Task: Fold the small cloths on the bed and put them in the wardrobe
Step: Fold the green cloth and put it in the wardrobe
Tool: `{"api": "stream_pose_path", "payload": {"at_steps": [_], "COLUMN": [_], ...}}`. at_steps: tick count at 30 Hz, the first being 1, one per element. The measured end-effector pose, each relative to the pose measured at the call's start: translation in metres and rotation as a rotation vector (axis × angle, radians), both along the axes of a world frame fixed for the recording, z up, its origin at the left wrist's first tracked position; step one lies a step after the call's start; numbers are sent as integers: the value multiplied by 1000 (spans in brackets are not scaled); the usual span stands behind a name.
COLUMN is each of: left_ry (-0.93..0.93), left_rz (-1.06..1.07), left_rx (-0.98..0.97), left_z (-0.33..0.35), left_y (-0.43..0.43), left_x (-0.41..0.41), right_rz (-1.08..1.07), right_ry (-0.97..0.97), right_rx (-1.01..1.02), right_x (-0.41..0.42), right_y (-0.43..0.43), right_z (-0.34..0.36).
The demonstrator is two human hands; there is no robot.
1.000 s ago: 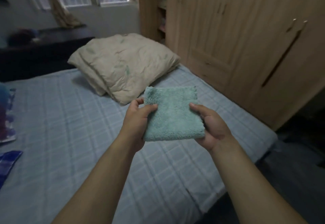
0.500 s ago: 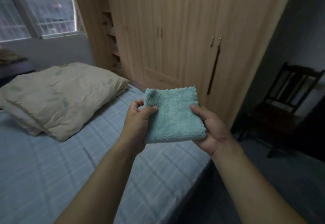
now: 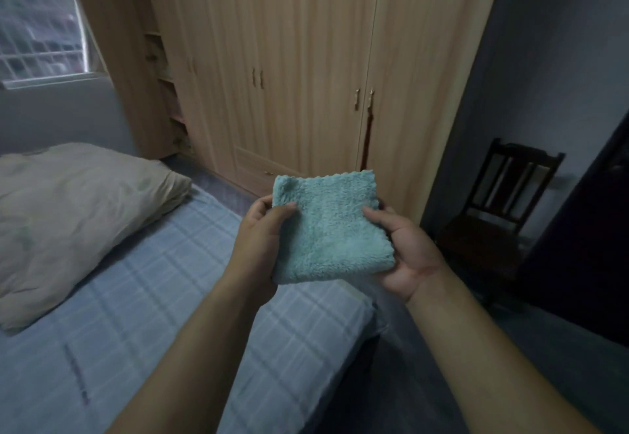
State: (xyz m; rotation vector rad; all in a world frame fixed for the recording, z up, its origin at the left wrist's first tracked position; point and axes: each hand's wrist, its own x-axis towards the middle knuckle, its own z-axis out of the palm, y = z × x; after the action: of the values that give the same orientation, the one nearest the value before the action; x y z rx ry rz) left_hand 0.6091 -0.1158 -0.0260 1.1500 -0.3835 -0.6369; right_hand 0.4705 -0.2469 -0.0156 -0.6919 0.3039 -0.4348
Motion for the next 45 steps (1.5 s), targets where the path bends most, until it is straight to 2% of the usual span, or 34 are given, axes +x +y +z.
{"api": "stream_pose_path", "payload": {"at_steps": [9, 21, 30, 37, 45], "left_ry": [-11, -49, -42, -36, -31], "left_rz": [19, 10, 181, 348, 433], "left_rx": [-27, -51, -3, 8, 6], "left_z": [-11, 6, -13, 6, 13], "left_y": [-142, -311, -457, -564, -607], "left_x": [69, 136, 157, 171, 227], "right_rz": [1, 22, 179, 350, 472], "right_ry": [55, 41, 18, 4, -29], "right_rx": [-55, -56, -44, -26, -22], "right_x": [64, 137, 181, 219, 298], "right_y": [-136, -311, -475, -598, -654], "right_z": [6, 19, -4, 11, 12]}}
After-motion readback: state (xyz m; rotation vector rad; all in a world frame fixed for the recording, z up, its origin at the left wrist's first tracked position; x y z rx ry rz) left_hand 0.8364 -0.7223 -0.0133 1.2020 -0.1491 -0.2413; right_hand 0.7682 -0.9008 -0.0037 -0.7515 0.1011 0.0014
